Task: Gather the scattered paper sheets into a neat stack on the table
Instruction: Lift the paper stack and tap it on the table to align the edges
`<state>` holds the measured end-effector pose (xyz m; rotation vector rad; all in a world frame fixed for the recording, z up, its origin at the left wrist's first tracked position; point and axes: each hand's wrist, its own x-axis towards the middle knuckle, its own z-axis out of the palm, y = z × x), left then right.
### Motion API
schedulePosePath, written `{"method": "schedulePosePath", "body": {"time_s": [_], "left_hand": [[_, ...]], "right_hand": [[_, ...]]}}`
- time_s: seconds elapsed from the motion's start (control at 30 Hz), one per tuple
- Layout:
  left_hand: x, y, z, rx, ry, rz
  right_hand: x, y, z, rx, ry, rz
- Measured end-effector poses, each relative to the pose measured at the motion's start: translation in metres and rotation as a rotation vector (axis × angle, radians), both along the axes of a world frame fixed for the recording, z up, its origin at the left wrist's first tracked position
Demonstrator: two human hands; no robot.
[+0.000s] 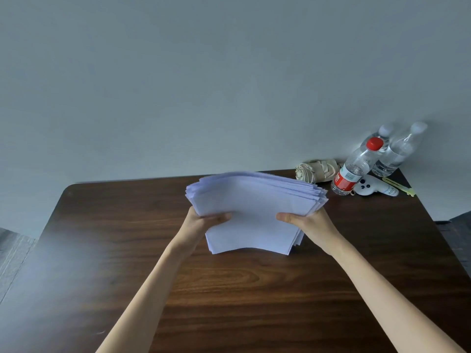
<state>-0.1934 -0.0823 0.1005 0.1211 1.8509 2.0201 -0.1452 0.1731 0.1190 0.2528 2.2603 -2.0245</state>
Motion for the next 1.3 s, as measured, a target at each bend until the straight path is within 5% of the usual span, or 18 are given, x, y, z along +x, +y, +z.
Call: {"method": "schedulePosePath", "body": {"time_s": [0.13, 0.43, 0.57, 0.7, 0.93, 1.3], "left_hand": [[-0.003, 0.002, 0.009, 0.049, 0.019, 0.018], [-0.009, -0.019, -0.014, 0.001, -0.07, -0.125], [-0.016, -0.014, -0.019, 0.11, -0.23, 0.035], [-0.018, 0.009, -0.034, 0.039, -0.179, 0.225], [-0.02, 0.028, -0.06, 0.149, -0.237, 0.271], [-0.029, 0.015, 0.004, 0.162, 0.016, 0.363]], "right_hand": [[0.007, -0.01, 0.0, -0.005, 0.097, -0.156], [0.007, 0.0, -0.014, -0.11, -0.015, -0.15], [0.005, -0.004, -0.026, -0.132, -0.028, -0.193], [0.004, -0.003, -0.033, -0.156, 0.011, -0.195], [0.003, -0.014, -0.057, -0.26, 0.085, -0.269], [-0.002, 0.011, -0.011, -0.142, 0.079, 0.085]]}}
